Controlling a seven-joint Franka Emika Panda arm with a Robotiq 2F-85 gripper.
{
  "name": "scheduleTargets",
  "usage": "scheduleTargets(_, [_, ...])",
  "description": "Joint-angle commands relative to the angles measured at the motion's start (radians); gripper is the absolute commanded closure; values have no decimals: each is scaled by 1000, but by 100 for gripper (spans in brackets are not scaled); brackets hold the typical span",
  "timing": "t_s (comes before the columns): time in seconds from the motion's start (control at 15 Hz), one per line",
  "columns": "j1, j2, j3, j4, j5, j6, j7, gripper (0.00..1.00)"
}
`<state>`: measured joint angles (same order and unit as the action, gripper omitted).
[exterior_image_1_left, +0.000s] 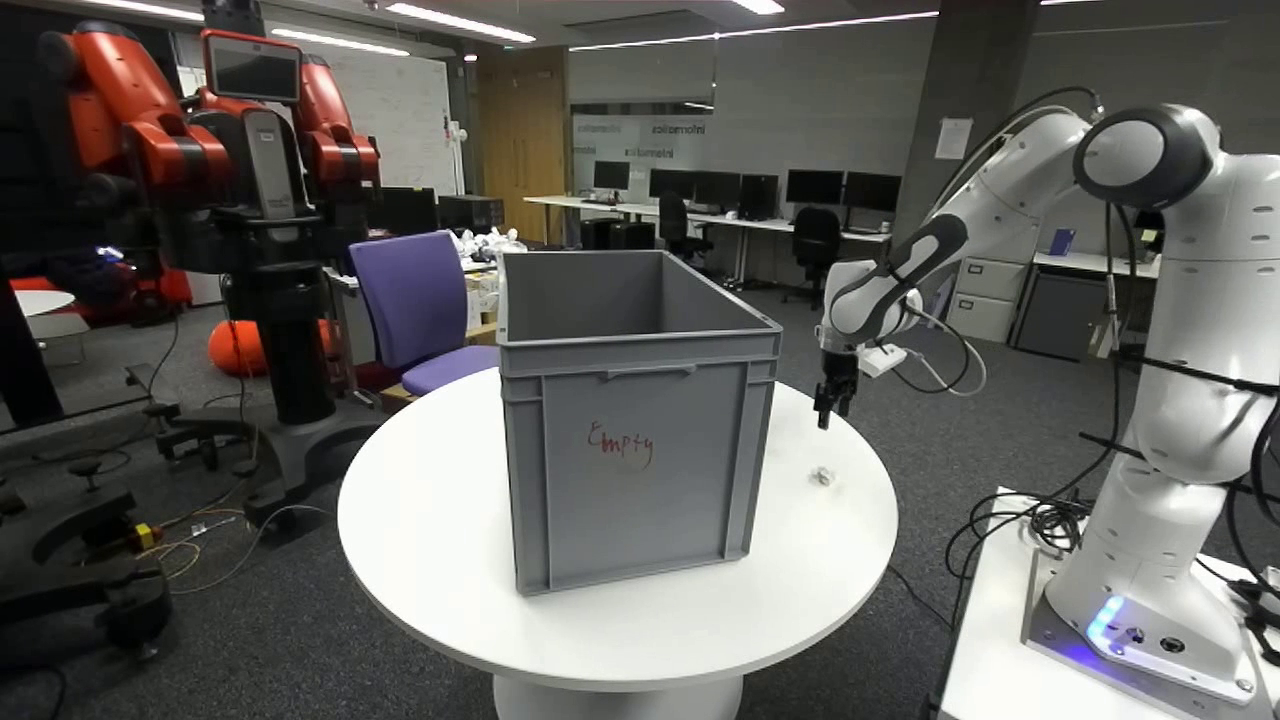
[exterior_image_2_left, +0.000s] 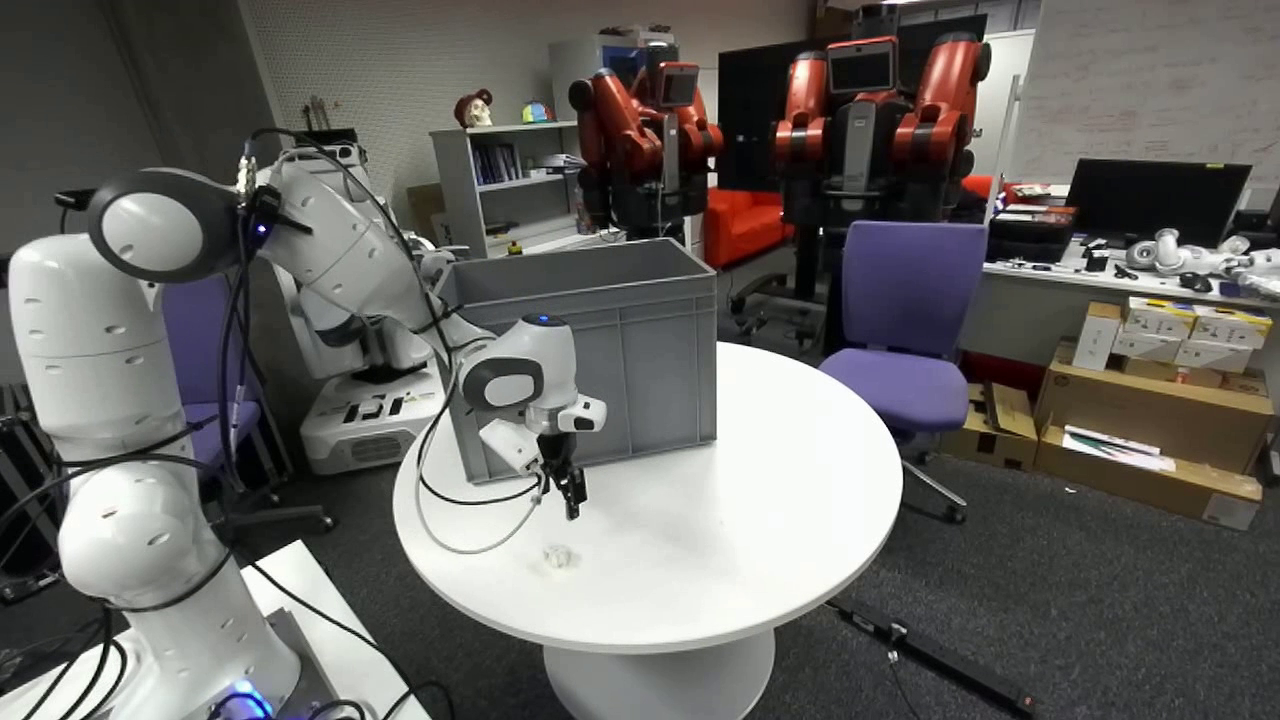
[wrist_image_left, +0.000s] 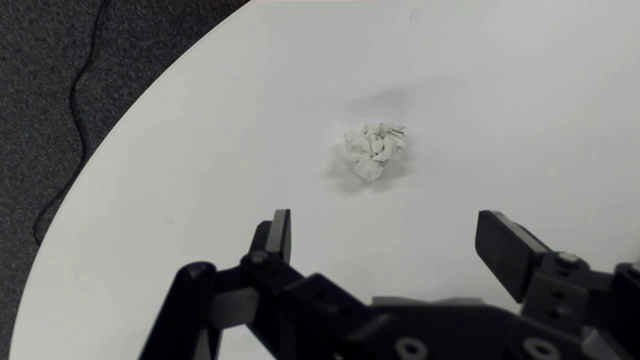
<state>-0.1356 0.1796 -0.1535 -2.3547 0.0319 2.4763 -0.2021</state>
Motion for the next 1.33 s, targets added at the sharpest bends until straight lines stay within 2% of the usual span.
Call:
scheduleTargets(0.0, [-28,105,27,78,25,-22,-61,0])
scheduleTargets(0.47, [-38,265,78,162,10,-21,-60,0])
scheduleTargets(0.93, [-29,359,79,210,-27,-44,-38,0])
scheduleTargets(1.0, [-27,365,80,212,-31,-46,-37,25])
scheduleTargets(1.07, [-23,367,76,215,-40,-57,-33,26])
scheduleTargets(1.27, [-16,356,71,211,-61,-72,-25,47])
